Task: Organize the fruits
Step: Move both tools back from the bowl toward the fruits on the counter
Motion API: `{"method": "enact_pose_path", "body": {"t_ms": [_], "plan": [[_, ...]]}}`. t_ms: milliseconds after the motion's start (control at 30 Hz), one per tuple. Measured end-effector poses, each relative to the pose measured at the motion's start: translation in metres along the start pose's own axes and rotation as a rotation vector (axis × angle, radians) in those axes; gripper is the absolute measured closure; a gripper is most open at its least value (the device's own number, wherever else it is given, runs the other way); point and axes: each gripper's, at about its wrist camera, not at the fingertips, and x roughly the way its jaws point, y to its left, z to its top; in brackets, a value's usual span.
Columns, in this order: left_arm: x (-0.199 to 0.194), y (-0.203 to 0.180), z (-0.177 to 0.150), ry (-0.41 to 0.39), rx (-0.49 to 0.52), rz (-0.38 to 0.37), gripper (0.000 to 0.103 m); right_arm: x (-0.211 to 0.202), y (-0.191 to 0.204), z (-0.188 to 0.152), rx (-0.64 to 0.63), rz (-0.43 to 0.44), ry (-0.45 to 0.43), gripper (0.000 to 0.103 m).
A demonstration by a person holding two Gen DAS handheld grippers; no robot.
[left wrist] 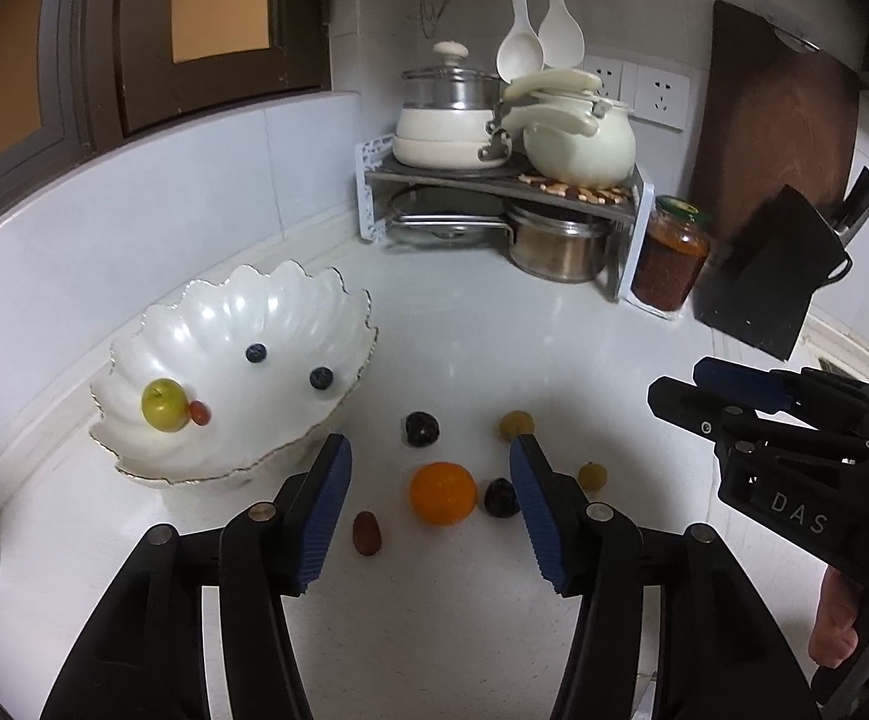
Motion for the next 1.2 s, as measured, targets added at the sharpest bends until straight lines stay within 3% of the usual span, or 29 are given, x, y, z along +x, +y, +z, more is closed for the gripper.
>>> {"method": "enact_pose_path", "body": {"t_ms": [400, 667, 1200], "plan": [[0.020, -0.006, -0.018, -0.006, 0.066, -0.040, 0.049, 0.016, -0.012, -0.027, 0.099, -0.048, 0.019, 0.064], [0.045, -0.007, -0.028, 0.032, 0.104, -0.067, 0.049, 0.036, -0.018, -0.042, 0.158, -0.069, 0.061, 0.064], [0.091, 0.002, -0.039, 0.091, 0.085, -0.099, 0.049, 0.076, -0.022, -0.054, 0.211, -0.092, 0.119, 0.064]]}}
